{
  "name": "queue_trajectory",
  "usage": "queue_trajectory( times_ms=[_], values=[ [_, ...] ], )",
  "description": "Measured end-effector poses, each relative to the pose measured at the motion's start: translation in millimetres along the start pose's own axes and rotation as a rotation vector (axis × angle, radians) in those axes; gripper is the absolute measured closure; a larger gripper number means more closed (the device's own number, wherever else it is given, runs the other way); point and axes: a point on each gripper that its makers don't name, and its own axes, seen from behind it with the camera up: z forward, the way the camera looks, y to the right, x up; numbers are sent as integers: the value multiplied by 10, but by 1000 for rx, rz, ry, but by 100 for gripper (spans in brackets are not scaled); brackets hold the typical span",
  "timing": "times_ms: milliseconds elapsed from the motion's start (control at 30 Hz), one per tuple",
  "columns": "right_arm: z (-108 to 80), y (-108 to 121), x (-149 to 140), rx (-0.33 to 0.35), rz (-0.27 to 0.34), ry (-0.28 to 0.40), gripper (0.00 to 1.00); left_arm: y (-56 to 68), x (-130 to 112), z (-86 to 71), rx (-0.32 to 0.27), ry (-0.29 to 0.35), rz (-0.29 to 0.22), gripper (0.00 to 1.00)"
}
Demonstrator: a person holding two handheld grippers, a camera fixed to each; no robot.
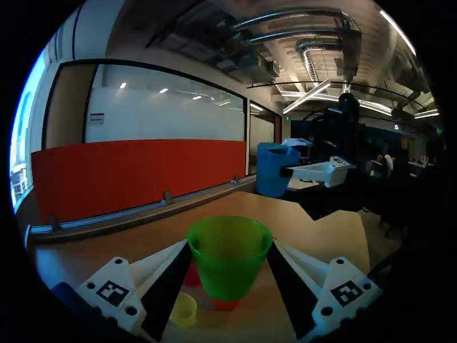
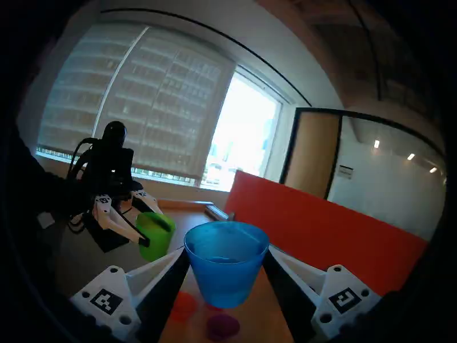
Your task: Pour water
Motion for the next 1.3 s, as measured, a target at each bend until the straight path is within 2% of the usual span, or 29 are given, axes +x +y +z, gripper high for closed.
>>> queue_trajectory(
  times_ms=[467, 867, 1300],
  values=[
    [168, -77, 191, 27, -145, -13, 11, 142, -85, 77, -35, 9, -13, 14],
    [341, -138, 286, 45, -291, -24, 11, 322, -117, 137, -71, 13, -12, 14],
    [429, -157, 403, 56, -414, -17, 11, 402, -227, 175, -94, 9, -14, 14]
  ],
)
